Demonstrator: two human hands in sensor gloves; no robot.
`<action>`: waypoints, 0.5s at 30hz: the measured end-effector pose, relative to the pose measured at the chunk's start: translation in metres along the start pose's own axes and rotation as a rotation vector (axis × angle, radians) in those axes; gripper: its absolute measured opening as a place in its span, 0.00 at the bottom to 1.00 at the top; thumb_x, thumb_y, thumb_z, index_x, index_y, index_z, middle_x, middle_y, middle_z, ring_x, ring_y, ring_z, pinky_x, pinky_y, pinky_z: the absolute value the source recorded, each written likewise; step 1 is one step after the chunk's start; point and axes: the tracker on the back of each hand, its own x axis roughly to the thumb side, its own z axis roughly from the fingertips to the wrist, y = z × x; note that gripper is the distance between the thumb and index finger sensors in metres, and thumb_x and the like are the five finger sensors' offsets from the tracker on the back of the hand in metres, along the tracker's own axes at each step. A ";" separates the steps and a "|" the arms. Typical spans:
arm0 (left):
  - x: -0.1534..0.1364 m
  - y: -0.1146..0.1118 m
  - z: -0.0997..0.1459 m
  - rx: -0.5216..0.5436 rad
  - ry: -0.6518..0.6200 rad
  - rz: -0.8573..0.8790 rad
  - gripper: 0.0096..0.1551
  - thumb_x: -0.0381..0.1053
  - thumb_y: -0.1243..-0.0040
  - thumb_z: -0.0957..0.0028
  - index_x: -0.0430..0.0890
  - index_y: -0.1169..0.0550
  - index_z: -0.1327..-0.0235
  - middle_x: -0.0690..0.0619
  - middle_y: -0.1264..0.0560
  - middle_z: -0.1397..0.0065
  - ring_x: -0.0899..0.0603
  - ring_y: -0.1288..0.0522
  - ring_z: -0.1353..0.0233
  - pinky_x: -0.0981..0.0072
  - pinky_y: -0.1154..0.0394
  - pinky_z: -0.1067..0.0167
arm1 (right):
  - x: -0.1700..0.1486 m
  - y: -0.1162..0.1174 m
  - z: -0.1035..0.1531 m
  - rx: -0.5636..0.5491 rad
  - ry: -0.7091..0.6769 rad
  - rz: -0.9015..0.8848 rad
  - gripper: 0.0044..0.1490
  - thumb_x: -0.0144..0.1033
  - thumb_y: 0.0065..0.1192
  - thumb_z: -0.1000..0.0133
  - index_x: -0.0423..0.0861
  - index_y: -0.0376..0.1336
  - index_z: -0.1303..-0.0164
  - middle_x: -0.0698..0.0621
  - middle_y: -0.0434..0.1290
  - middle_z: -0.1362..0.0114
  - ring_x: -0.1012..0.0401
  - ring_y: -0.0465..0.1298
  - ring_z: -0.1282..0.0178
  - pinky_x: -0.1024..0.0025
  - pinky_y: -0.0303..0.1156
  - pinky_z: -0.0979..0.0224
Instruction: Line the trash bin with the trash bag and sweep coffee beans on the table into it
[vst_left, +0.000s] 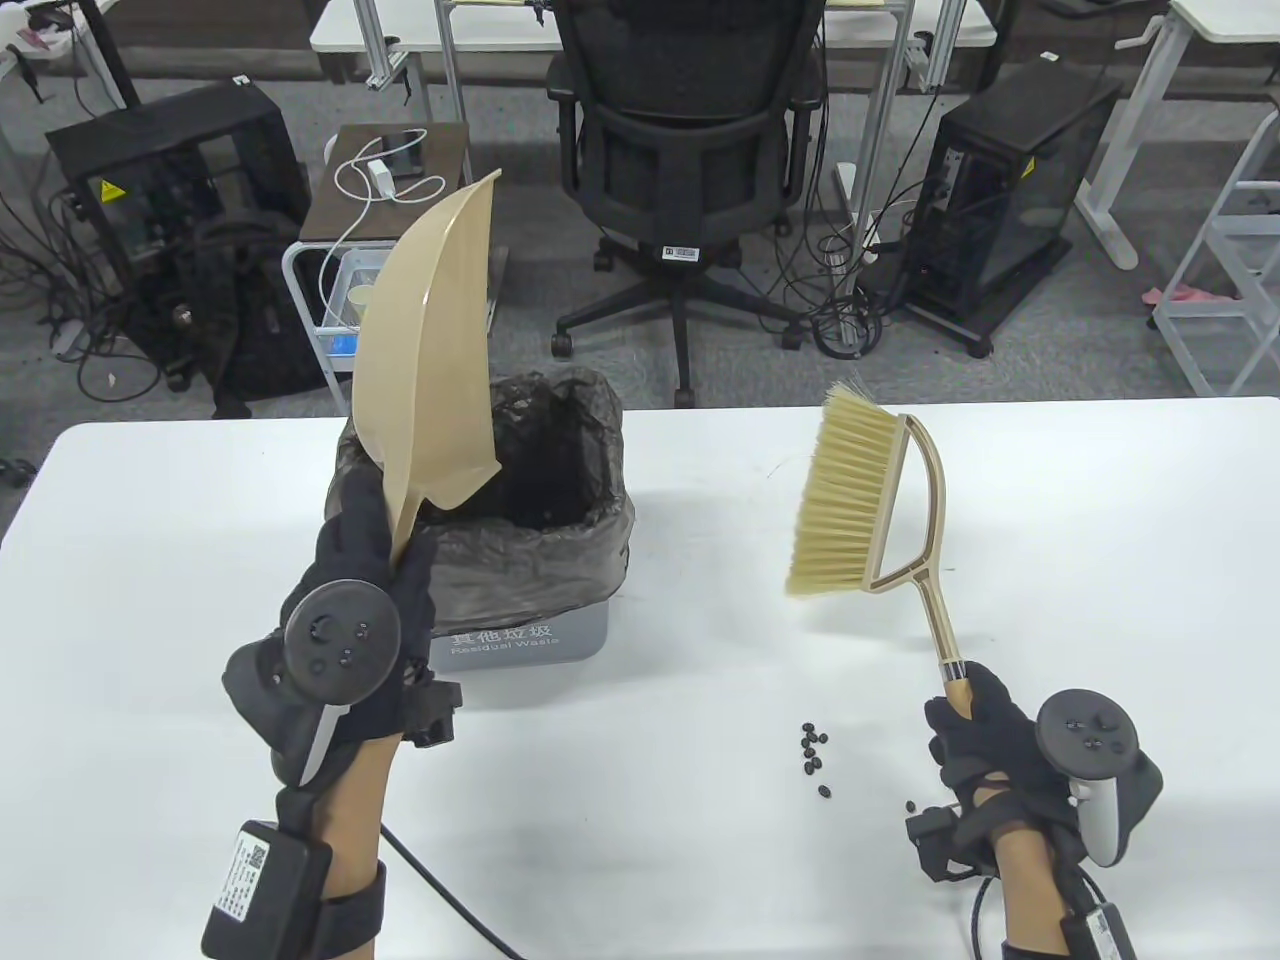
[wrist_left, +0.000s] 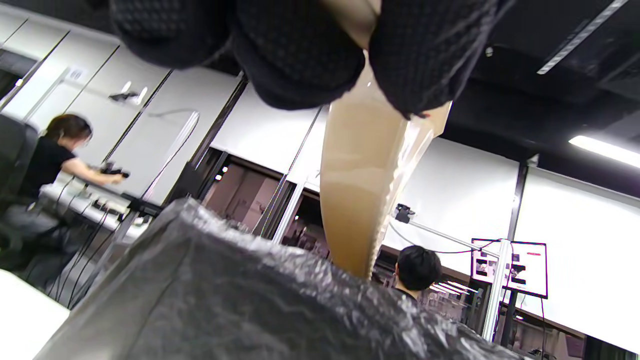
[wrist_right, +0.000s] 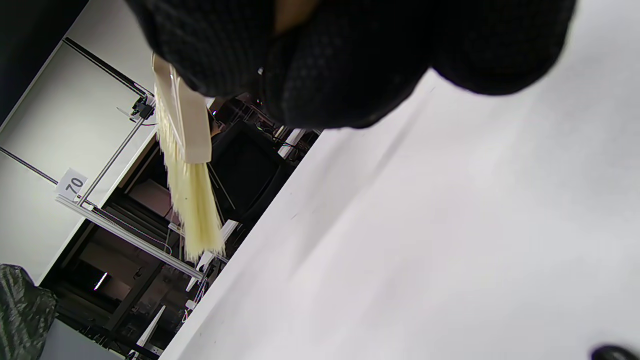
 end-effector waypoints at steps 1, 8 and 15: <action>0.002 0.000 0.000 0.000 -0.015 0.004 0.40 0.52 0.30 0.42 0.48 0.36 0.20 0.47 0.25 0.31 0.52 0.18 0.49 0.52 0.22 0.47 | 0.000 0.000 0.000 0.000 0.000 0.000 0.42 0.39 0.67 0.53 0.40 0.56 0.30 0.47 0.77 0.44 0.58 0.82 0.65 0.54 0.77 0.53; 0.025 0.011 0.006 0.003 -0.117 0.130 0.39 0.52 0.30 0.43 0.47 0.35 0.21 0.47 0.25 0.31 0.52 0.18 0.50 0.52 0.21 0.48 | 0.000 0.000 0.000 0.008 -0.002 -0.004 0.42 0.39 0.67 0.53 0.40 0.56 0.30 0.47 0.77 0.44 0.58 0.82 0.65 0.54 0.77 0.53; 0.044 0.016 0.012 -0.042 -0.213 0.292 0.39 0.52 0.30 0.43 0.44 0.34 0.21 0.45 0.23 0.33 0.53 0.17 0.52 0.54 0.20 0.51 | 0.000 -0.002 0.000 0.007 -0.002 -0.017 0.42 0.39 0.67 0.53 0.40 0.56 0.30 0.47 0.77 0.44 0.58 0.82 0.65 0.54 0.77 0.53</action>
